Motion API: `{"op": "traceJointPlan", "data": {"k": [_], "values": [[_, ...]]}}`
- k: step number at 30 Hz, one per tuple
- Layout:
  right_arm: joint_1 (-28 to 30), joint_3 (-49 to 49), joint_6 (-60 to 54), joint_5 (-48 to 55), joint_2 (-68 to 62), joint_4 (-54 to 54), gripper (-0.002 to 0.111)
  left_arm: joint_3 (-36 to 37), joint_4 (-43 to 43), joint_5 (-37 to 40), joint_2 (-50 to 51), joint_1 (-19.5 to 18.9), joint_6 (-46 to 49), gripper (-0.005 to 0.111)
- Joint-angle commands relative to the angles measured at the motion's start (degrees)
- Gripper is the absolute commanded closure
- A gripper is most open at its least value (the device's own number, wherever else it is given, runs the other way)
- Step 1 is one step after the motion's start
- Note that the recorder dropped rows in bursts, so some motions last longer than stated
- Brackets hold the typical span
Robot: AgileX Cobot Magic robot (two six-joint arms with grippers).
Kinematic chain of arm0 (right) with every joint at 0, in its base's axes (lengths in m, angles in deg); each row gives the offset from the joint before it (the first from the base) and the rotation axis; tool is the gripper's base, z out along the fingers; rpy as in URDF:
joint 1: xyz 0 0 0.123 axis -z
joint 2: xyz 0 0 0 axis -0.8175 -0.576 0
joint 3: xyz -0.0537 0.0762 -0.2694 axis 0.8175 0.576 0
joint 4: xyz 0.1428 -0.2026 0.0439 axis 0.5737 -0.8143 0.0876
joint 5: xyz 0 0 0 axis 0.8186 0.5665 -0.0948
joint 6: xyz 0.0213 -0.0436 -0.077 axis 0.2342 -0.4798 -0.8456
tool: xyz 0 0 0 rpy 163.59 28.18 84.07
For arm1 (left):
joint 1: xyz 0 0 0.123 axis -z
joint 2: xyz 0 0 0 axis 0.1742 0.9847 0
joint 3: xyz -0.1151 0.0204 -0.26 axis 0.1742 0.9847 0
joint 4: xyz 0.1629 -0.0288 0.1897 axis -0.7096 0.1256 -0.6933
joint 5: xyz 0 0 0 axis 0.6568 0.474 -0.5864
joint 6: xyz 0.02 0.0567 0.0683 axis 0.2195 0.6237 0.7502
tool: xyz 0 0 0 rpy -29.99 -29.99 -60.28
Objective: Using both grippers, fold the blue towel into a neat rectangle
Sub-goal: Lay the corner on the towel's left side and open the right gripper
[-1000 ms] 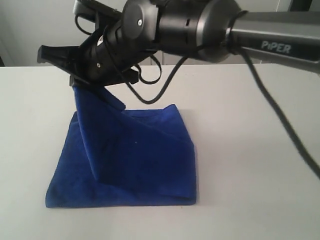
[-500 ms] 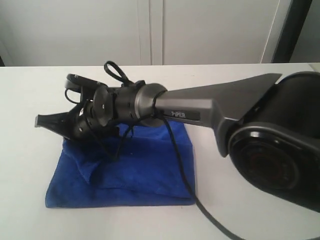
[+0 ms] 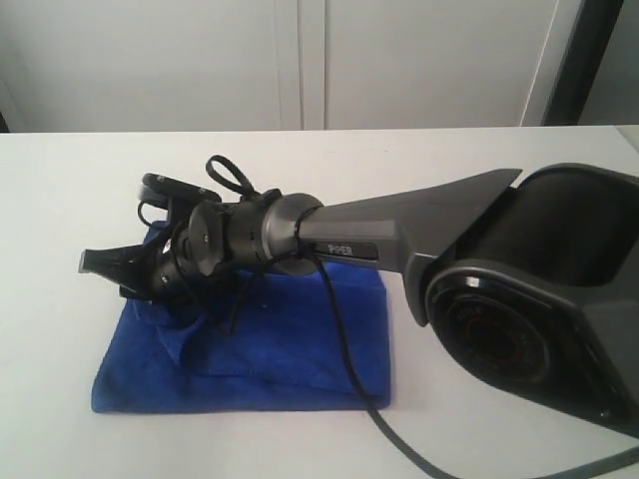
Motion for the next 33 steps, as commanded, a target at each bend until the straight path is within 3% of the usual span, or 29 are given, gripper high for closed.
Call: {"op": "traceJointPlan", "data": {"k": [1, 12, 19, 22, 28, 33], "values": [[-0.2, -0.3, -0.1, -0.3, 0.5, 0.0, 0.068, 0.4, 0.5, 0.8, -0.5, -0.2, 0.1, 0.107], [0.3, -0.3, -0.1, 0.2, 5.1, -0.3, 0.068, 0.4, 0.5, 0.8, -0.5, -0.2, 0.1, 0.107], [3.0, -0.3, -0.1, 6.0, 7.3, -2.0, 0.068, 0.4, 0.5, 0.8, -0.5, -0.2, 0.1, 0.107], [4.7, -0.3, -0.1, 10.7, 8.6, -5.8, 0.077, 0.4, 0.5, 0.8, -0.5, -0.2, 0.1, 0.107], [8.1, -0.3, -0.7, 20.4, 11.9, -15.7, 0.108, 0.4, 0.5, 0.8, -0.5, -0.2, 0.1, 0.107], [11.4, 0.1, -7.2, 25.0, 13.4, -20.6, 0.108, 0.4, 0.5, 0.8, -0.5, -0.2, 0.1, 0.107]]}}
